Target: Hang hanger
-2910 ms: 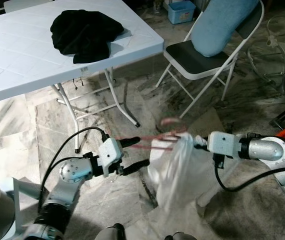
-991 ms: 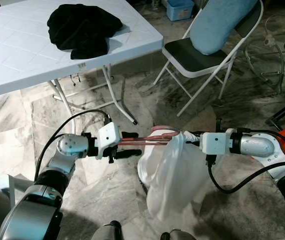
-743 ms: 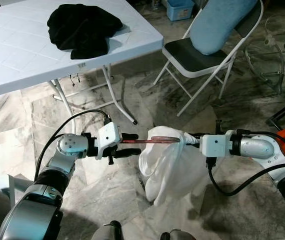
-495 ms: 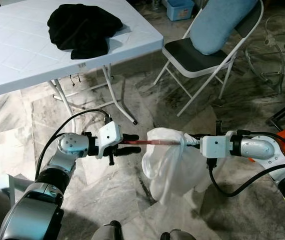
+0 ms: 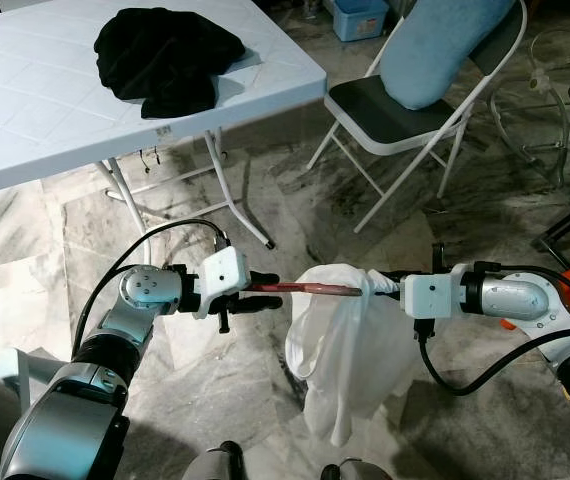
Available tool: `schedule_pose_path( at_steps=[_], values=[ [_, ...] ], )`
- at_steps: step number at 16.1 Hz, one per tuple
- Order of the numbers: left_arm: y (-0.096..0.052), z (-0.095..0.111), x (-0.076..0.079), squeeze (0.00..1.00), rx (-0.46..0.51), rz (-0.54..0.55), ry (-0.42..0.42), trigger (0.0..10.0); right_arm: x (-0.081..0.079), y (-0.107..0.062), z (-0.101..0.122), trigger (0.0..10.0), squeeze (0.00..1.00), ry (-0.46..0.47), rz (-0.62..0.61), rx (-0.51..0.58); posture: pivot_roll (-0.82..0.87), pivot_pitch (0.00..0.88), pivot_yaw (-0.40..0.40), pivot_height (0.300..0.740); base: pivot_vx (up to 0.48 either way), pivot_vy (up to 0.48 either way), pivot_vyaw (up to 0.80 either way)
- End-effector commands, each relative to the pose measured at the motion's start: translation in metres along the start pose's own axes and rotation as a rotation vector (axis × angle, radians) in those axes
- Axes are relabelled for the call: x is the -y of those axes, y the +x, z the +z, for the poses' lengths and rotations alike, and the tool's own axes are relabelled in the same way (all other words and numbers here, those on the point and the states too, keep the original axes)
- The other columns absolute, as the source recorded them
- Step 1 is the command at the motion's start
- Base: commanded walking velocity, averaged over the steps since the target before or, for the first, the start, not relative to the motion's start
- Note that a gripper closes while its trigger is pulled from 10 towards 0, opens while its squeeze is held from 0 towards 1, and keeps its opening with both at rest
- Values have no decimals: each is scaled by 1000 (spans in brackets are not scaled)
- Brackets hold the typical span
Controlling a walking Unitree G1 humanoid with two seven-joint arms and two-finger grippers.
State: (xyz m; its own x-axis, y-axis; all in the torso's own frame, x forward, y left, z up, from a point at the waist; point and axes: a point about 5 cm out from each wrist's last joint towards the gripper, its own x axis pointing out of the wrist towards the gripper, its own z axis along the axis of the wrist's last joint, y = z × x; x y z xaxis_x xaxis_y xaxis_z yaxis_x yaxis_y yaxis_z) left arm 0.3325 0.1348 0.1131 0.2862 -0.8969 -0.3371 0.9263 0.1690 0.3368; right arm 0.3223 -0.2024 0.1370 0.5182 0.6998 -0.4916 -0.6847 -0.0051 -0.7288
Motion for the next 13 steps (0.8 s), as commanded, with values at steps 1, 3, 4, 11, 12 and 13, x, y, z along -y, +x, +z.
schedule_pose_path(
  at_steps=[1,3,4,11,12,13],
  values=[
    [7,5,1,1000,-6,-36,51,10000,0,4,7,10000,0,-27,-5,41,-116,168,34,740,0,0,0],
    [8,6,1,1000,-32,-57,80,10000,0,4,6,10000,0,-27,-3,38,-116,170,33,740,0,0,0],
    [10,8,0,1000,-44,-75,99,10000,-1,4,6,10000,0,-30,6,31,-116,170,33,740,0,0,0],
    [8,9,-5,0,-89,-77,139,10000,-2,4,3,10000,0,-35,10,8,-111,170,32,740,0,0,0],
    [7,10,-7,0,-89,-73,135,2353,-2,4,2,10000,0,-36,10,7,-111,169,32,740,0,0,0],
    [6,10,-8,0,-93,-72,123,0,-1,5,2,10000,0,-37,8,8,-110,168,31,740,0,0,0]
  ],
)
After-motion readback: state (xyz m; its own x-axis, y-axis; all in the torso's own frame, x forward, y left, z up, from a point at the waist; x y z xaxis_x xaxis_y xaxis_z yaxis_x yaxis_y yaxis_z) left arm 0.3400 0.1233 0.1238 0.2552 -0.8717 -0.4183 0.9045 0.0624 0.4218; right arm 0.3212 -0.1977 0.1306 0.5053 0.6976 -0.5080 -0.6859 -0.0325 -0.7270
